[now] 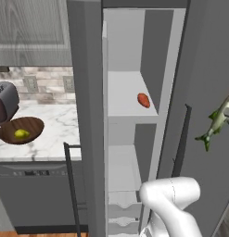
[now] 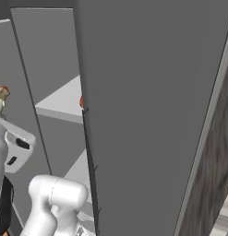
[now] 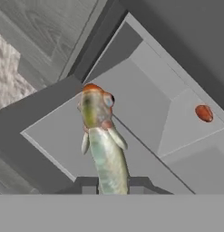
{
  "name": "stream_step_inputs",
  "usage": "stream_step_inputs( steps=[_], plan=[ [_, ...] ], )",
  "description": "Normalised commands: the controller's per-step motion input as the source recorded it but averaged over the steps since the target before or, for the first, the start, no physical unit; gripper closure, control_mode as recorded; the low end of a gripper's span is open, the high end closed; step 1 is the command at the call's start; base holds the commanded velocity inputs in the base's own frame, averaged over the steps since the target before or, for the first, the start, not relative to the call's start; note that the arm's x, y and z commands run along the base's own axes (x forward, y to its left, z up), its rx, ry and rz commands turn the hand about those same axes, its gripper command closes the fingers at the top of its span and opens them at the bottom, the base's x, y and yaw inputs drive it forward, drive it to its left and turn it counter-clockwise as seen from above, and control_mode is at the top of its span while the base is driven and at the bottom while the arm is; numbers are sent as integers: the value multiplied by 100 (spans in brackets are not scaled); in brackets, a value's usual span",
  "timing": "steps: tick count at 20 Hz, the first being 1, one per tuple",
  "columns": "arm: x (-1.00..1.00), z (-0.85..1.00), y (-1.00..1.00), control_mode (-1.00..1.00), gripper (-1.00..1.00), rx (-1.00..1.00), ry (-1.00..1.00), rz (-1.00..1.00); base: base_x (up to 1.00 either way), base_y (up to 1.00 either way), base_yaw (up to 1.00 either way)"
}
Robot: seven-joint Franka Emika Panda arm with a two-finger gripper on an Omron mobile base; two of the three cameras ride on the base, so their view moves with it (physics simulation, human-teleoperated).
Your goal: Take the fish, sweet potato, and pear from the freezer and place them in the bowl on the counter.
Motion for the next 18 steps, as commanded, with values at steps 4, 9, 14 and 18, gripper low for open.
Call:
stream_step_inputs(
  steps=[4,9,14,18],
  plan=[
    [-4,0,0,-100,100,1,-30,0,0,0,0],
    [0,0,0,-100,100,2,2,0,0,0,0],
    [-30,0,2,-100,100,1,-2,0,0,0,0],
    [-44,0,6,100,100,1,-7,0,-50,12,0]
  ],
)
